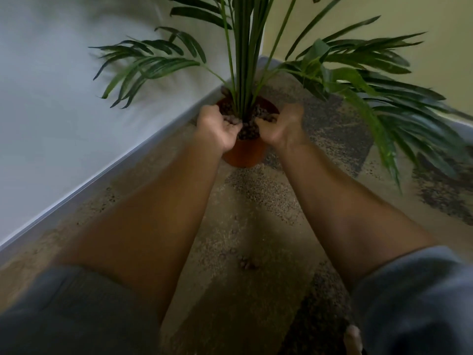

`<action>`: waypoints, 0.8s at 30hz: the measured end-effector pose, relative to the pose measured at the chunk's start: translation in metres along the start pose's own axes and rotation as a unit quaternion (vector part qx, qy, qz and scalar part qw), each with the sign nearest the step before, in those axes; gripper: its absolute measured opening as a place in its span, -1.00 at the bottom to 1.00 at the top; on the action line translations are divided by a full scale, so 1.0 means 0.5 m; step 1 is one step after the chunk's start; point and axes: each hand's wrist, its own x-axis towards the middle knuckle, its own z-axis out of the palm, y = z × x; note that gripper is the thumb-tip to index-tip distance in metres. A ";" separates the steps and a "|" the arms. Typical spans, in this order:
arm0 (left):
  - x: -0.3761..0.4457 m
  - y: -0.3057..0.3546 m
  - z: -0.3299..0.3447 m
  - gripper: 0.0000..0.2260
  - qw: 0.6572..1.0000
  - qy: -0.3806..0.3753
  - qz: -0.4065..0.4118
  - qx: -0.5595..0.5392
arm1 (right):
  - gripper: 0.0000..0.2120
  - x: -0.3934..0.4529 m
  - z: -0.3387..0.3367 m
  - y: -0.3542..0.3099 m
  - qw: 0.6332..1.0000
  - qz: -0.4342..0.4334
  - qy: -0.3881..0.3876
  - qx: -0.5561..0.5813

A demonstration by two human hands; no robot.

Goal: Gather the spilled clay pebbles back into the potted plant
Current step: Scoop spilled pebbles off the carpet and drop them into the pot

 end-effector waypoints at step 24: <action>-0.034 -0.100 -0.258 -0.70 0.820 0.123 -0.029 0.558 | -0.90 -0.039 -0.264 0.122 0.823 0.088 0.004 -0.560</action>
